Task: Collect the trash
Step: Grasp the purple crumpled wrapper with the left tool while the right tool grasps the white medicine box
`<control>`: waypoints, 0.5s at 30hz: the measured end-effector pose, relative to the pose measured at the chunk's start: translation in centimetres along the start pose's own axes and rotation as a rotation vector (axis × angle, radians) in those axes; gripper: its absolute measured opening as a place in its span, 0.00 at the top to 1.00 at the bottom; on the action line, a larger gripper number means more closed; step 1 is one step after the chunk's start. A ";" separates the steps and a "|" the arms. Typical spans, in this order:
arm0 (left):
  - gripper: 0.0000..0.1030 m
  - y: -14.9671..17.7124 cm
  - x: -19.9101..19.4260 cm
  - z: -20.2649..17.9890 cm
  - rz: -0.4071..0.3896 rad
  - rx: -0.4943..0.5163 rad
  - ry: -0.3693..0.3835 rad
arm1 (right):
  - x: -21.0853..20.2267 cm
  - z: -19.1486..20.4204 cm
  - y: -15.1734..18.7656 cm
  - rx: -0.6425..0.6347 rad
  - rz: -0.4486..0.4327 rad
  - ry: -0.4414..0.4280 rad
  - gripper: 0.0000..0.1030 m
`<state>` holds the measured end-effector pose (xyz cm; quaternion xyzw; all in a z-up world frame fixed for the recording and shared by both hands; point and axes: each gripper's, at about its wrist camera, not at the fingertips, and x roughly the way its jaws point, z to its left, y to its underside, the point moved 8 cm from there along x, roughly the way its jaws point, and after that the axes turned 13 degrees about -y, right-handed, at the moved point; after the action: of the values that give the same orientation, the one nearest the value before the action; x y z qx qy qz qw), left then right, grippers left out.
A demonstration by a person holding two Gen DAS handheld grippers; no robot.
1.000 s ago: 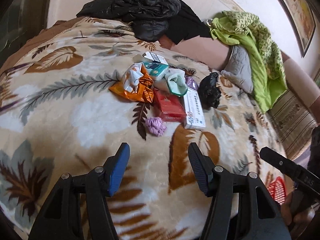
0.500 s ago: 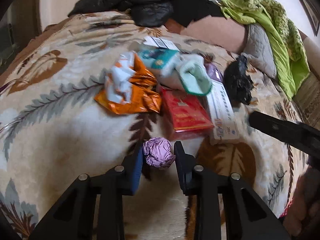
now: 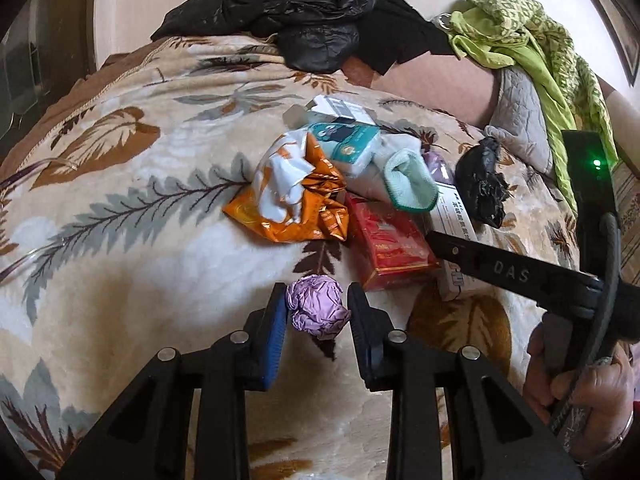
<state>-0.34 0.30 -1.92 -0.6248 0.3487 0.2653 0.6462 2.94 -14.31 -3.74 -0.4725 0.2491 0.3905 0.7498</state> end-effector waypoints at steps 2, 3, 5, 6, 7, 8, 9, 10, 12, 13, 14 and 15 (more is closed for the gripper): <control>0.72 0.1 -0.4 -0.5 -0.016 0.014 0.000 | -1.2 0.2 0.2 -0.015 -0.029 0.003 0.45; 0.72 0.0 -0.8 -0.8 -0.030 0.023 -0.001 | -2.0 0.4 0.4 -0.026 -0.040 0.002 0.45; 0.72 -0.1 -1.2 -1.2 -0.055 0.038 -0.005 | -3.4 0.8 0.8 -0.040 -0.066 -0.006 0.45; 0.72 -0.2 -1.5 -1.5 -0.070 0.047 -0.009 | -4.0 1.1 1.1 -0.046 -0.074 -0.012 0.45; 0.72 -0.2 -1.7 -1.7 -0.083 0.056 -0.013 | -4.7 1.3 1.5 -0.047 -0.083 -0.018 0.45; 0.72 -0.2 -2.0 -1.9 -0.095 0.063 -0.015 | -5.4 1.4 1.9 -0.041 -0.093 -0.026 0.45; 0.72 -0.2 -2.1 -2.0 -0.102 0.066 -0.020 | -5.8 1.4 2.2 -0.036 -0.098 -0.034 0.45; 0.72 -0.3 -2.2 -2.0 -0.110 0.068 -0.027 | -6.6 1.5 2.5 -0.027 -0.110 -0.042 0.45; 0.72 -0.4 -2.5 -2.0 -0.125 0.072 -0.042 | -7.9 1.5 3.0 -0.027 -0.135 -0.040 0.45; 0.72 -0.5 -2.7 -2.1 -0.133 0.074 -0.049 | -8.6 1.4 3.2 -0.033 -0.146 -0.035 0.45; 0.72 -0.5 -2.8 -2.1 -0.142 0.077 -0.057 | -9.1 1.4 3.4 -0.036 -0.156 -0.032 0.45; 0.72 -0.6 -2.8 -2.2 -0.152 0.084 -0.067 | -9.7 1.3 3.5 -0.037 -0.166 -0.030 0.45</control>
<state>-1.91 -1.71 0.71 -0.6125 0.2893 0.2214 0.7015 -5.49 -15.64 2.21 -0.4996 0.1906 0.3384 0.7743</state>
